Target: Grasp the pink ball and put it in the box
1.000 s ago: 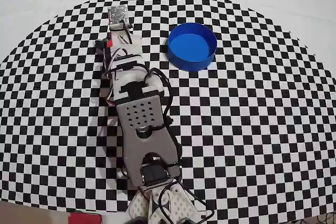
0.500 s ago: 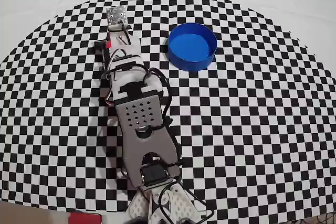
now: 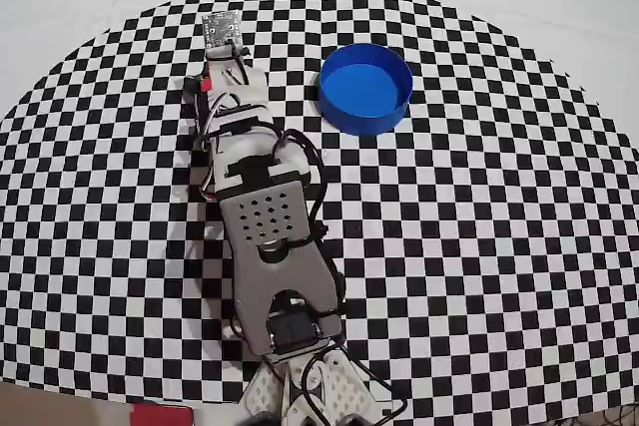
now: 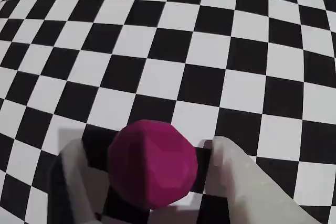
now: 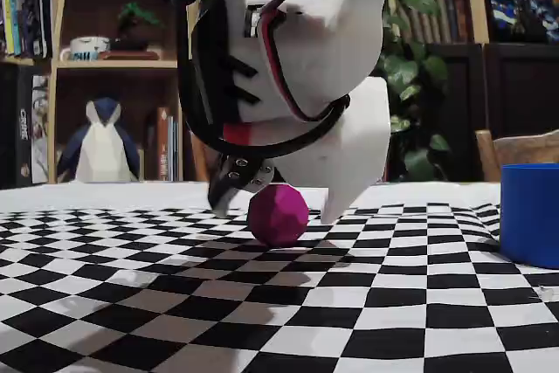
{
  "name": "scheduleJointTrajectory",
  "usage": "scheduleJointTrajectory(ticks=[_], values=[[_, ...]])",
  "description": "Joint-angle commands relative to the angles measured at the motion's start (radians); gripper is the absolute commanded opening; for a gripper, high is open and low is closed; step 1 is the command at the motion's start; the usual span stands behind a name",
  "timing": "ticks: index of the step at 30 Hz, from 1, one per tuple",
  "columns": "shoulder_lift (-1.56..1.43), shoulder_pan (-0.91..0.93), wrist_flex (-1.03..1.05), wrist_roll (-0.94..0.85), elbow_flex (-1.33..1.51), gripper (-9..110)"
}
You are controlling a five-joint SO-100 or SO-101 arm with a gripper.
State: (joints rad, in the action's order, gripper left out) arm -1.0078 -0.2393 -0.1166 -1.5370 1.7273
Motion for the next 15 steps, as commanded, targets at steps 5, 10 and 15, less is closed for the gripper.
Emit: scheduleJointTrajectory(ticks=[5,10,15], values=[[-0.006,-0.006,-0.008,-0.009,-0.037,0],[-0.005,-0.003,-0.008,-0.009,-0.037,0],[-0.009,-0.002,-0.008,-0.009,-0.037,0]])
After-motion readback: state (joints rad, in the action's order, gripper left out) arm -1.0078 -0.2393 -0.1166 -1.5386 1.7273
